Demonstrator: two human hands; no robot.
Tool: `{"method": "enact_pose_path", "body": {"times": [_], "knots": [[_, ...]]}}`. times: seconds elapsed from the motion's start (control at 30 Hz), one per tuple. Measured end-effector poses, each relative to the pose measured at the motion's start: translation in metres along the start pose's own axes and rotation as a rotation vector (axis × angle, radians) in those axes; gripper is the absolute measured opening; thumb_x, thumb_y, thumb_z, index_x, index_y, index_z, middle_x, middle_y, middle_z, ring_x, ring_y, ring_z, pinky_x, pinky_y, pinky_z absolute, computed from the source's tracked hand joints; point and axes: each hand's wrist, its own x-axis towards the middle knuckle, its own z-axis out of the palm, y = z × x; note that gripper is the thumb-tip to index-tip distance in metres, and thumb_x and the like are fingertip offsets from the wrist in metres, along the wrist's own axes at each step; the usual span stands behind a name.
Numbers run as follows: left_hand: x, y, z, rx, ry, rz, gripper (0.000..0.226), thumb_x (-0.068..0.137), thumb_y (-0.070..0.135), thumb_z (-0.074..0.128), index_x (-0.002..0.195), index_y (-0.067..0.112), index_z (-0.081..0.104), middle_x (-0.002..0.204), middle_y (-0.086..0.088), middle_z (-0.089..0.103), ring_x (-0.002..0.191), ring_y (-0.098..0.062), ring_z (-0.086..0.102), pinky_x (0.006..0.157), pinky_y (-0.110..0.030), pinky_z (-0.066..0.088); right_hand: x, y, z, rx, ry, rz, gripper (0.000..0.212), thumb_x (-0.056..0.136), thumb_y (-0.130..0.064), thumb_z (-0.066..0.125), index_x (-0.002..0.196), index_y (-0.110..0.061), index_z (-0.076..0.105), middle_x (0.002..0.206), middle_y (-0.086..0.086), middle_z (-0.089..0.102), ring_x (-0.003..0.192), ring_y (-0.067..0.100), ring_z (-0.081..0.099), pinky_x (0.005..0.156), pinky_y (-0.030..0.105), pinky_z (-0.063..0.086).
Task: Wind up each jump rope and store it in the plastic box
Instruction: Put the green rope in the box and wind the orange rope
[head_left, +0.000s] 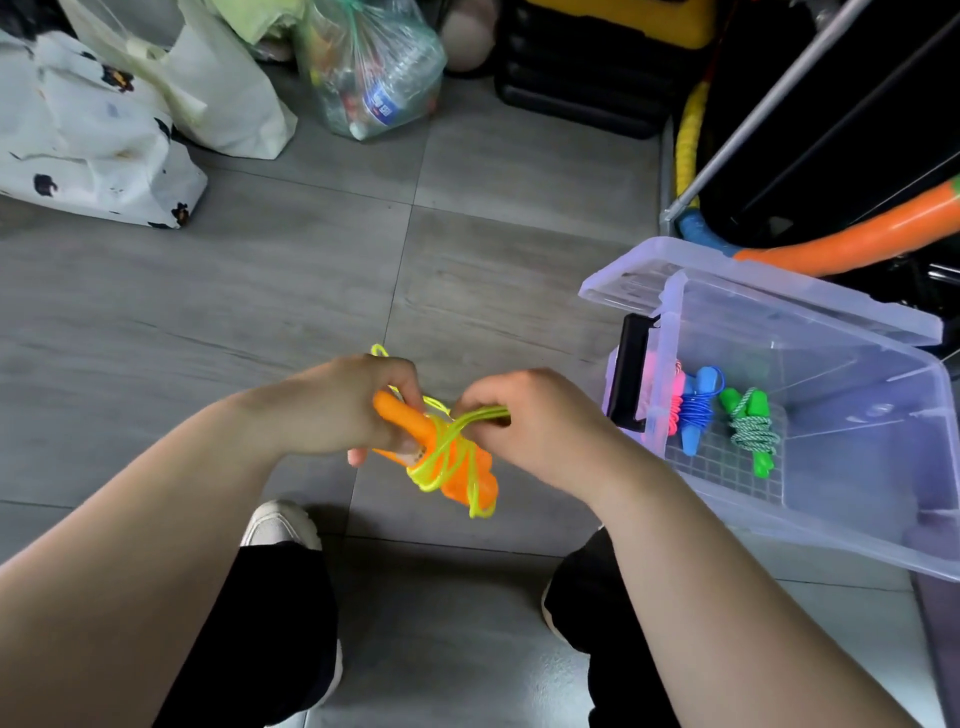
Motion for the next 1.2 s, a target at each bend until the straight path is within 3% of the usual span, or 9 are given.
{"method": "enact_pose_path", "body": {"times": [0.17, 0.3, 0.37, 0.53, 0.63, 0.77, 1.03, 1.13, 1.2], "knots": [[-0.01, 0.011, -0.007, -0.301, -0.115, 0.123, 0.026, 0.064, 0.006, 0.079, 0.073, 0.022, 0.061, 0.054, 0.006, 0.066, 0.039, -0.006, 0.054, 0.039, -0.013, 0.039, -0.003, 0.008, -0.014, 0.407, 0.032, 0.064, 0.014, 0.074, -0.014, 0.071, 0.073, -0.028, 0.066, 0.067, -0.01, 0.063, 0.068, 0.002, 0.056, 0.072, 0.023, 0.048], [-0.017, 0.013, -0.011, -0.598, -0.225, 0.225, 0.046, 0.03, 0.05, 0.086, 0.068, 0.034, 0.068, 0.057, -0.002, 0.066, 0.04, -0.009, 0.054, 0.035, -0.013, 0.034, -0.003, 0.012, -0.022, 0.682, -0.033, 0.069, 0.021, 0.078, -0.006, 0.064, 0.07, -0.025, 0.065, 0.056, -0.015, 0.063, 0.056, -0.008, 0.056, 0.059, 0.007, 0.046], [-0.02, 0.014, -0.012, -0.746, -0.231, 0.287, 0.045, 0.029, 0.051, 0.086, 0.067, 0.034, 0.069, 0.055, -0.005, 0.065, 0.038, -0.01, 0.053, 0.035, -0.013, 0.032, -0.001, 0.016, -0.018, 0.831, -0.051, 0.121, 0.02, 0.083, 0.001, 0.054, 0.075, -0.014, 0.064, 0.05, -0.013, 0.063, 0.049, -0.007, 0.056, 0.054, 0.006, 0.045], [-0.014, 0.016, -0.016, -1.068, 0.124, 0.218, 0.037, 0.04, 0.022, 0.087, 0.07, 0.021, 0.066, 0.054, 0.001, 0.059, 0.034, -0.007, 0.049, 0.032, -0.009, 0.029, 0.009, 0.015, 0.009, 0.668, -0.037, 0.186, 0.023, 0.094, -0.009, 0.042, 0.09, -0.008, 0.064, 0.048, -0.009, 0.057, 0.041, 0.0, 0.046, 0.055, 0.023, 0.039], [-0.005, 0.01, -0.014, -0.83, 0.498, -0.012, 0.019, 0.071, 0.016, 0.073, 0.077, 0.022, 0.056, 0.043, 0.005, 0.057, 0.031, -0.004, 0.047, 0.032, -0.01, 0.031, 0.012, 0.007, 0.024, 0.415, -0.038, 0.172, 0.016, 0.092, -0.014, 0.045, 0.095, -0.011, 0.061, 0.059, -0.007, 0.053, 0.048, 0.011, 0.047, 0.056, 0.028, 0.041], [-0.001, 0.0, -0.014, -0.535, 0.695, -0.071, 0.016, 0.08, 0.02, 0.065, 0.073, 0.029, 0.054, 0.039, 0.006, 0.055, 0.03, -0.002, 0.049, 0.034, -0.008, 0.035, 0.011, -0.003, 0.027, 0.156, -0.067, 0.147, 0.022, 0.086, -0.022, 0.054, 0.107, -0.016, 0.058, 0.087, 0.006, 0.063, 0.082, 0.025, 0.058, 0.07, 0.027, 0.043], [0.0, 0.013, 0.002, -0.021, 0.612, -0.026, 0.033, 0.077, 0.021, 0.068, 0.105, 0.01, 0.054, 0.095, 0.0, 0.047, 0.072, -0.02, 0.045, 0.056, -0.025, 0.023, 0.006, -0.015, 0.013, -0.182, 0.006, 0.002, 0.03, 0.09, -0.027, 0.047, 0.118, -0.022, 0.055, 0.111, 0.008, 0.062, 0.105, 0.029, 0.053, 0.07, 0.027, 0.033], [-0.002, 0.016, 0.004, 0.028, 0.514, -0.001, 0.027, 0.077, 0.022, 0.068, 0.092, 0.017, 0.047, 0.083, 0.003, 0.047, 0.074, -0.02, 0.046, 0.055, -0.029, 0.024, 0.004, -0.011, 0.001, -0.15, 0.067, 0.012, 0.023, 0.087, -0.027, 0.051, 0.108, -0.021, 0.06, 0.104, 0.007, 0.065, 0.1, 0.026, 0.054, 0.068, 0.027, 0.03], [-0.003, 0.014, 0.004, 0.024, 0.379, 0.038, 0.024, 0.076, 0.02, 0.07, 0.08, 0.022, 0.046, 0.071, 0.008, 0.049, 0.063, -0.009, 0.049, 0.05, -0.016, 0.034, 0.003, -0.008, -0.006, -0.097, 0.1, 0.014, 0.021, 0.082, -0.029, 0.058, 0.102, -0.023, 0.063, 0.101, 0.004, 0.066, 0.099, 0.023, 0.056, 0.07, 0.027, 0.035]]}}
